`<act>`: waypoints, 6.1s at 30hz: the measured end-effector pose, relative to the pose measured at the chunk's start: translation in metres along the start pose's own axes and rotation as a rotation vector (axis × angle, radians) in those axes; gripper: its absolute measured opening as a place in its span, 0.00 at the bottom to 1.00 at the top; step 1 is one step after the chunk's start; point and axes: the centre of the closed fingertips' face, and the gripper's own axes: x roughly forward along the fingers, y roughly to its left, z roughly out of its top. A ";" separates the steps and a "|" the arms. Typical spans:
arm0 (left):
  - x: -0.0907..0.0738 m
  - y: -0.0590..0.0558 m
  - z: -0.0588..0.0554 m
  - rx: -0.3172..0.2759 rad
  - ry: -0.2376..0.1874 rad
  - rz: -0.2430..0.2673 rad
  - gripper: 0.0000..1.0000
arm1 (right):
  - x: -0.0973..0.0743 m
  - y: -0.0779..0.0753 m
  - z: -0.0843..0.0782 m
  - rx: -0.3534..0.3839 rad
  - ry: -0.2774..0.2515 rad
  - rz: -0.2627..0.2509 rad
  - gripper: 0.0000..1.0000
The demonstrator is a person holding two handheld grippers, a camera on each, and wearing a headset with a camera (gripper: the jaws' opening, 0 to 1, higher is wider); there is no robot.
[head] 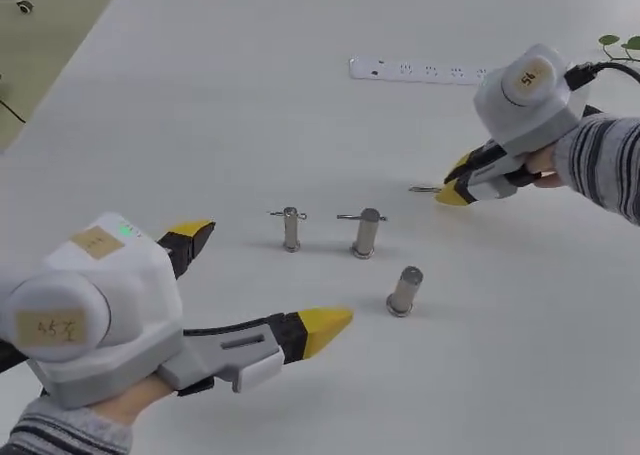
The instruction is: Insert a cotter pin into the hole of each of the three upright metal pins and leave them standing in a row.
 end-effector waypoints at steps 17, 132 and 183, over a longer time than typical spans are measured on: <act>0.003 -0.001 -0.003 -0.013 0.011 -0.016 0.95 | 0.004 -0.002 -0.004 -0.092 0.060 0.036 0.01; 0.018 -0.083 0.022 -0.009 0.027 -0.304 0.00 | -0.083 0.193 0.051 -0.530 -0.262 0.048 0.00; 0.025 -0.091 -0.001 0.234 0.039 -0.329 0.20 | -0.088 0.185 0.020 -0.565 -0.161 0.103 0.00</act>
